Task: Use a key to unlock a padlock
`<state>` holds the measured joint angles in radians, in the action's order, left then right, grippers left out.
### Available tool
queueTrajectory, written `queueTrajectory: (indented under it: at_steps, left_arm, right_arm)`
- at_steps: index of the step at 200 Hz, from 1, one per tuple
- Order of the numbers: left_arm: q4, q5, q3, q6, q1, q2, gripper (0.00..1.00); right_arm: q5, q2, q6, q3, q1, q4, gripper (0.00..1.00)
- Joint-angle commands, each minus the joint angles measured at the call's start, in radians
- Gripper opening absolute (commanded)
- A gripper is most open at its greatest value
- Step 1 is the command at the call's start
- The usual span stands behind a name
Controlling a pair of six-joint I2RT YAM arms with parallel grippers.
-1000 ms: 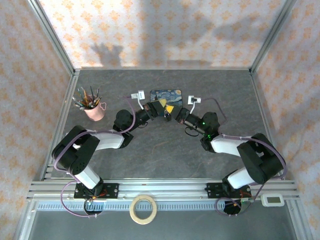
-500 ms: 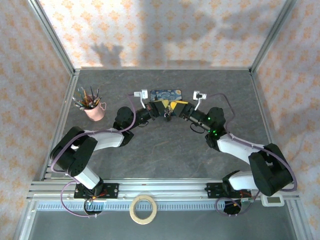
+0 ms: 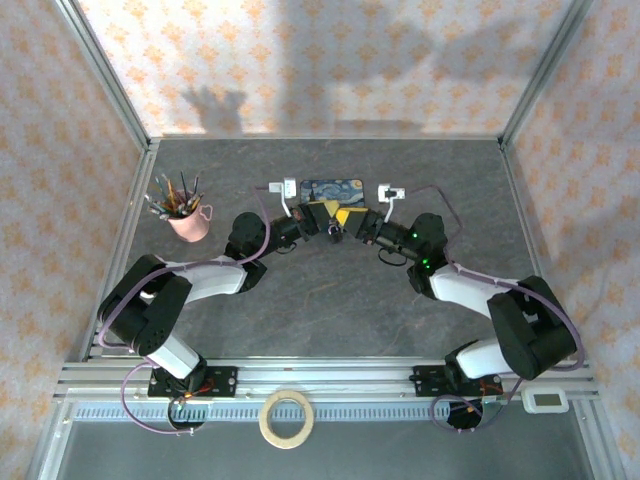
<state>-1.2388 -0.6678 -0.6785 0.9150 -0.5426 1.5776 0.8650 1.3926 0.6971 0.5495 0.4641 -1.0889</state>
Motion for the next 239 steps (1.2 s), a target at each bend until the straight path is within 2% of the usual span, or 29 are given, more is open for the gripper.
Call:
queueTrajectory:
  at_steps: [1, 35, 57, 84, 144, 157, 196, 201, 210, 218, 225, 239]
  left_arm:
    - [-0.055, -0.016, -0.020, 0.005, 0.003, -0.012, 0.00]
    - [-0.077, -0.015, -0.019, 0.022, 0.002, -0.002, 0.00]
    - [-0.080, -0.006, -0.011, 0.025, 0.002, -0.006, 0.00]
    - [-0.074, 0.008, -0.007, 0.015, 0.003, -0.013, 0.00]
    - [-0.081, 0.014, -0.004, 0.018, 0.003, -0.011, 0.00]
    - [-0.082, 0.017, -0.002, 0.020, 0.003, -0.012, 0.00]
    - [-0.084, 0.025, 0.002, 0.028, 0.002, -0.014, 0.00]
    - [-0.081, 0.031, 0.005, 0.027, 0.002, -0.016, 0.10]
    - [-0.070, 0.041, 0.008, 0.024, 0.004, -0.019, 0.39]
    - [-0.050, 0.061, 0.016, 0.020, 0.011, -0.024, 0.54]
    - [-0.025, 0.095, 0.027, 0.024, 0.020, -0.029, 0.60]
    - [0.005, 0.154, 0.058, 0.048, 0.050, -0.034, 0.61]
  right_arm:
    - [0.034, 0.009, 0.030, -0.008, 0.007, -0.091, 0.25]
    - [0.040, 0.029, 0.053, -0.009, 0.012, -0.124, 0.21]
    - [0.037, 0.036, 0.058, -0.013, 0.012, -0.128, 0.27]
    - [0.026, 0.027, 0.056, -0.022, 0.011, -0.121, 0.27]
    - [0.014, 0.020, 0.041, -0.021, 0.011, -0.098, 0.10]
    - [0.018, 0.022, 0.042, -0.021, 0.011, -0.100, 0.00]
    - [-0.007, 0.017, 0.037, -0.025, 0.007, -0.094, 0.00]
    - [-0.006, 0.017, 0.035, -0.026, 0.004, -0.090, 0.00]
    - [-0.008, 0.016, 0.028, -0.025, 0.000, -0.075, 0.00]
    - [-0.011, 0.012, 0.014, -0.025, -0.004, -0.052, 0.00]
    - [-0.016, 0.005, -0.004, -0.025, -0.011, -0.022, 0.00]
    - [-0.032, -0.018, -0.043, -0.027, -0.024, 0.043, 0.00]
